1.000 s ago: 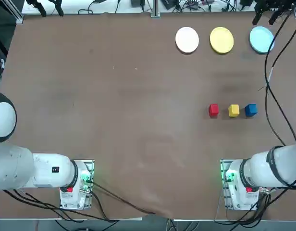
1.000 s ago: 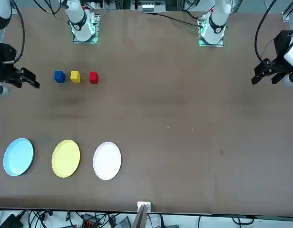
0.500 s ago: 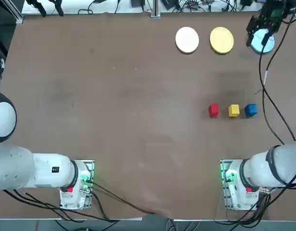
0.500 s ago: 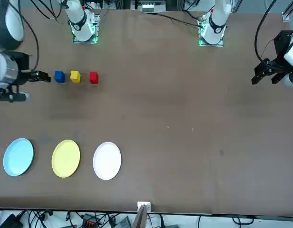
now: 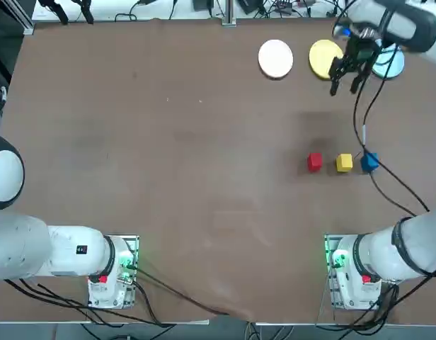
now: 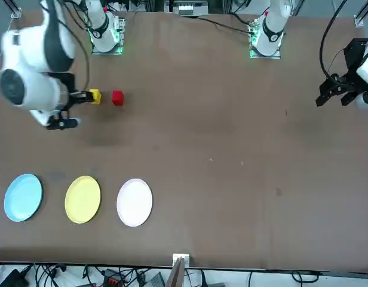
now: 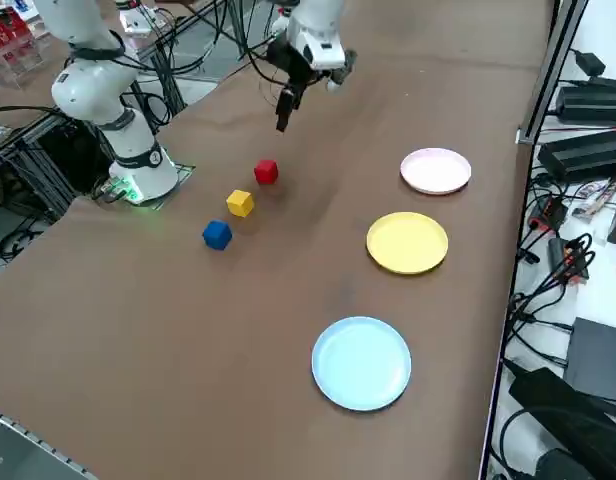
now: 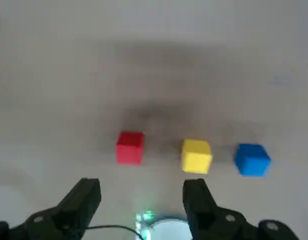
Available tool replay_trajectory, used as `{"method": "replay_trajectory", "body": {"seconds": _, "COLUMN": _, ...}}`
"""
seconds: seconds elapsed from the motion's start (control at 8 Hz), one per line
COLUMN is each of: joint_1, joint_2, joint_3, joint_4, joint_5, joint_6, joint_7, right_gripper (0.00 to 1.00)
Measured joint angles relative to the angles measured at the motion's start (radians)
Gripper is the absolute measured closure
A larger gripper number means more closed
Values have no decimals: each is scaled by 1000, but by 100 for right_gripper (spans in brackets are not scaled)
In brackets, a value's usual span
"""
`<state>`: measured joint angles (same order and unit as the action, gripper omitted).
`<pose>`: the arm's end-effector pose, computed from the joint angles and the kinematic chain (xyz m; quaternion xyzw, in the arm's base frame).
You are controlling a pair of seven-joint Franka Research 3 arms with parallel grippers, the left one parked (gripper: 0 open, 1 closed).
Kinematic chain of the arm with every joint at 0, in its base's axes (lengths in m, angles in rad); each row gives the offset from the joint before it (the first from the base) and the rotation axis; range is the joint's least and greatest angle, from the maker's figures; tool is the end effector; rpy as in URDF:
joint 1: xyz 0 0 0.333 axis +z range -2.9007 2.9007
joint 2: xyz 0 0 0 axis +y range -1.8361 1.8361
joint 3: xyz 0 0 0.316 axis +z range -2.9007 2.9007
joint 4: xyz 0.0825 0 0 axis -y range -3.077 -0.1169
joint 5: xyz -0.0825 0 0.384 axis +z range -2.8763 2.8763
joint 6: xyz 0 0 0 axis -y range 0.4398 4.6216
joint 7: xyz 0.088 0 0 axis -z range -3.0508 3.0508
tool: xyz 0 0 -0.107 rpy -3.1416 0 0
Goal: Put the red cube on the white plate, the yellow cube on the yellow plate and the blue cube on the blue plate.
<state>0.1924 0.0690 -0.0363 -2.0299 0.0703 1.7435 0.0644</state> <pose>0.5154 0.0877 0.3896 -0.9832 -0.0329 0.1790 0.0121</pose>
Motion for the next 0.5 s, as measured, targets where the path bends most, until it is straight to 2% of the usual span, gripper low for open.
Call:
{"method": "replay_trajectory", "body": {"seconds": 0.25, "joint_1": 21, "joint_2": -61, "joint_3": -1, "joint_4": -212, "joint_5": 19, "joint_6": 191, "joint_7": 56, "right_gripper": 1}}
{"method": "replay_trajectory", "body": {"seconds": 0.5, "joint_1": 101, "joint_2": -89, "joint_3": 1, "joint_4": -349, "joint_5": 20, "joint_6": 312, "joint_7": 159, "right_gripper": 1}}
